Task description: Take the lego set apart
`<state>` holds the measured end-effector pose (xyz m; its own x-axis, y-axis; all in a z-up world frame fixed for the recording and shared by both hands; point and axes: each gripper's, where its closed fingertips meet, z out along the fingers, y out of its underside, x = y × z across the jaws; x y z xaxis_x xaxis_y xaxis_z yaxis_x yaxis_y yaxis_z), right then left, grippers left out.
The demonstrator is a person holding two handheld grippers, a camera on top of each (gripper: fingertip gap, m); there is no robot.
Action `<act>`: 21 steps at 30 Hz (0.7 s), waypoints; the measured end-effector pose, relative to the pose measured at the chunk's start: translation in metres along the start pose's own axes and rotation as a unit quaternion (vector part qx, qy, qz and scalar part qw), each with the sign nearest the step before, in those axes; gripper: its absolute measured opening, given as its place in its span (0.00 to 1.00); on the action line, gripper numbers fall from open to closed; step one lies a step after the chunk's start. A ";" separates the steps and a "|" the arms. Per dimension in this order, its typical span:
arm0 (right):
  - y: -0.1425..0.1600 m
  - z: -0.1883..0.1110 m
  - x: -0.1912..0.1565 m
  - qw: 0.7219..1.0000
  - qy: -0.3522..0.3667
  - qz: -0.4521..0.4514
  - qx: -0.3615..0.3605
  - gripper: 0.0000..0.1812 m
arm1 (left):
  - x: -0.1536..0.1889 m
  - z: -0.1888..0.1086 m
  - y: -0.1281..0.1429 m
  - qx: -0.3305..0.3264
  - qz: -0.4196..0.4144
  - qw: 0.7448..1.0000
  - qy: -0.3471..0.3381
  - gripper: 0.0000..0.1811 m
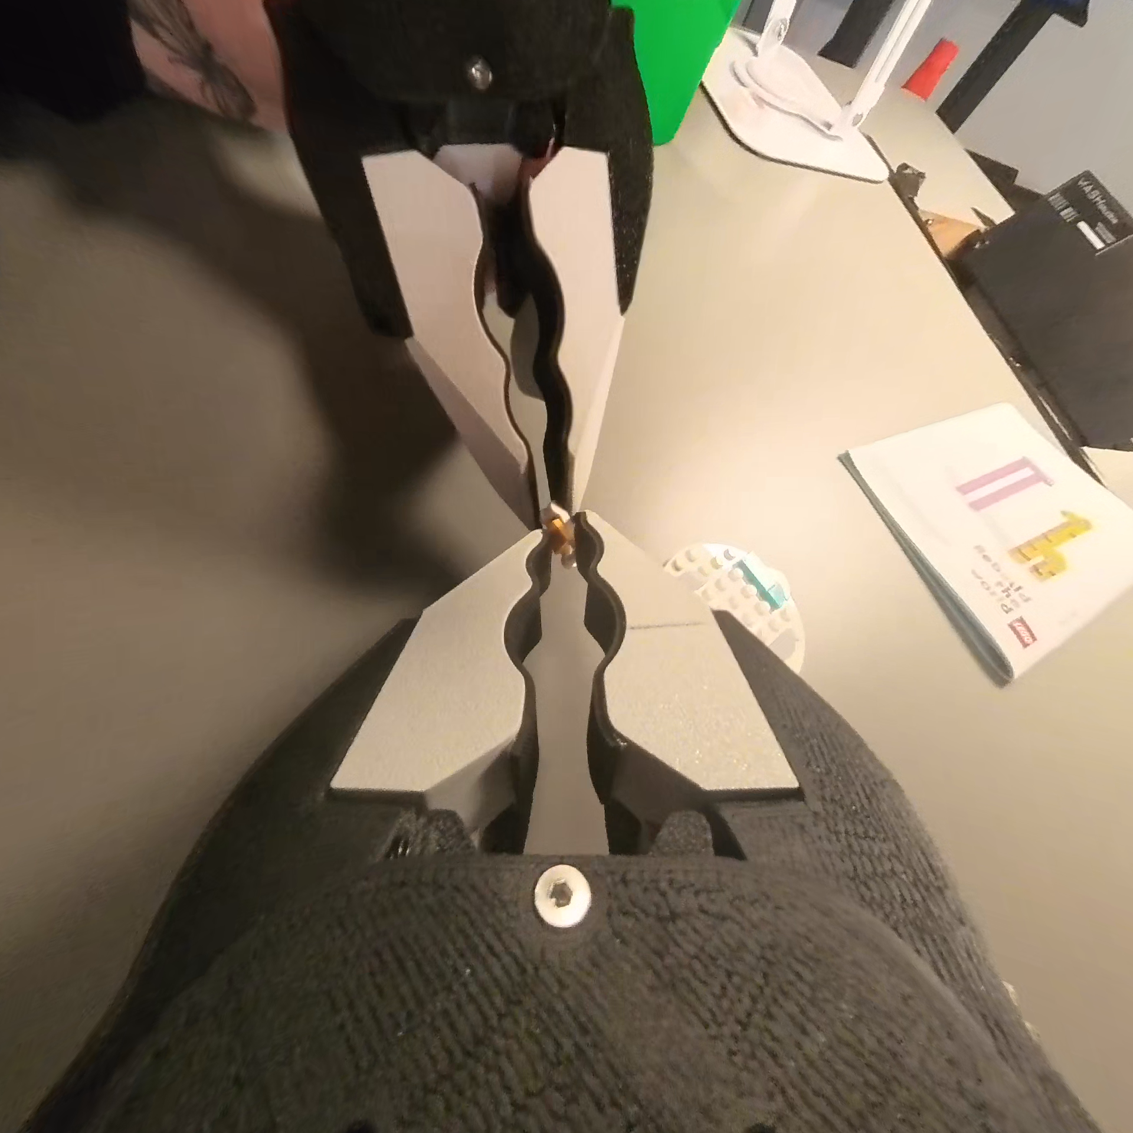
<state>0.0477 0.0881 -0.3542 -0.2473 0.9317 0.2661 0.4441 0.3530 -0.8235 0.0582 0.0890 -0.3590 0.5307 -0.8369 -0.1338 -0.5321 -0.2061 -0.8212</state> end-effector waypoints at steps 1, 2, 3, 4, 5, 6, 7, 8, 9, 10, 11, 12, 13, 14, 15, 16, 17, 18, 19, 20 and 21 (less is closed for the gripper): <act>-0.001 0.000 0.000 1.000 0.000 0.003 0.002 0.03 | 0.000 -0.001 0.000 0.005 -0.008 1.000 0.005 0.02; -0.002 0.000 0.000 1.000 -0.002 0.009 0.005 0.03 | 0.000 -0.001 -0.001 0.009 -0.009 1.000 0.005 0.02; -0.003 -0.001 0.001 1.000 -0.005 0.016 0.010 0.03 | 0.000 -0.002 -0.003 0.012 -0.006 1.000 0.003 0.02; -0.004 -0.003 0.001 1.000 -0.007 0.023 0.017 0.03 | -0.001 -0.003 -0.005 0.016 0.000 1.000 -0.001 0.02; -0.006 -0.005 0.003 0.999 -0.007 0.028 0.026 0.03 | -0.001 -0.004 -0.008 0.023 -0.002 1.000 -0.004 0.02; -0.008 -0.006 0.004 0.999 -0.005 0.030 0.034 0.03 | -0.003 -0.006 -0.011 0.034 -0.011 0.999 -0.006 0.02; -0.010 -0.007 0.005 0.999 0.000 0.024 0.041 0.03 | -0.007 -0.009 -0.014 0.052 -0.023 0.998 -0.012 0.00; -0.013 -0.009 0.008 0.998 0.012 0.014 0.052 0.03 | -0.009 -0.012 -0.019 0.073 -0.043 0.996 -0.005 0.00; -0.017 -0.010 0.011 0.998 0.029 -0.003 0.061 0.03 | -0.010 -0.015 -0.023 0.089 -0.072 0.993 0.006 0.00; -0.021 -0.011 0.013 0.997 0.044 -0.020 0.065 0.03 | -0.012 -0.017 -0.025 0.102 -0.097 0.990 0.016 0.00; -0.023 -0.011 0.016 0.995 0.061 -0.035 0.065 0.03 | -0.012 -0.019 -0.026 0.111 -0.119 0.986 0.029 0.02; -0.023 -0.011 0.018 0.994 0.077 -0.052 0.061 0.03 | -0.012 -0.020 -0.027 0.116 -0.140 0.982 0.042 0.07; -0.022 -0.011 0.019 0.992 0.087 -0.069 0.054 0.03 | -0.011 -0.020 -0.027 0.117 -0.160 0.979 0.054 0.13; -0.021 -0.011 0.021 0.990 0.098 -0.086 0.046 0.03 | -0.010 -0.019 -0.026 0.117 -0.175 0.975 0.063 0.17; -0.020 -0.010 0.021 0.989 0.105 -0.099 0.041 0.03 | -0.010 -0.018 -0.026 0.118 -0.186 0.973 0.070 0.18; -0.020 -0.010 0.021 0.987 0.109 -0.110 0.038 0.03 | -0.010 -0.017 -0.025 0.119 -0.190 0.972 0.072 0.16; -0.021 -0.009 0.021 0.986 0.114 -0.118 0.036 0.03 | -0.011 -0.016 -0.024 0.119 -0.191 0.972 0.067 0.13; -0.022 -0.009 0.021 0.984 0.119 -0.127 0.034 0.03 | -0.013 -0.015 -0.023 0.121 -0.191 0.972 0.064 0.10; -0.022 -0.009 0.021 0.982 0.124 -0.136 0.033 0.03 | -0.013 -0.015 -0.024 0.124 -0.195 0.971 0.065 0.08; -0.023 -0.008 0.021 0.981 0.129 -0.144 0.030 0.03 | -0.014 -0.016 -0.025 0.131 -0.201 0.968 0.069 0.07; -0.023 -0.007 0.021 0.979 0.133 -0.152 0.028 0.03 | -0.015 -0.017 -0.026 0.137 -0.210 0.966 0.071 0.08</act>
<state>0.0385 0.1003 -0.3258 -0.1254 0.7763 0.6177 0.3353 0.6191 -0.7101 0.0532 0.0981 -0.3262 0.5562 -0.7736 0.3037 -0.0856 -0.4168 -0.9050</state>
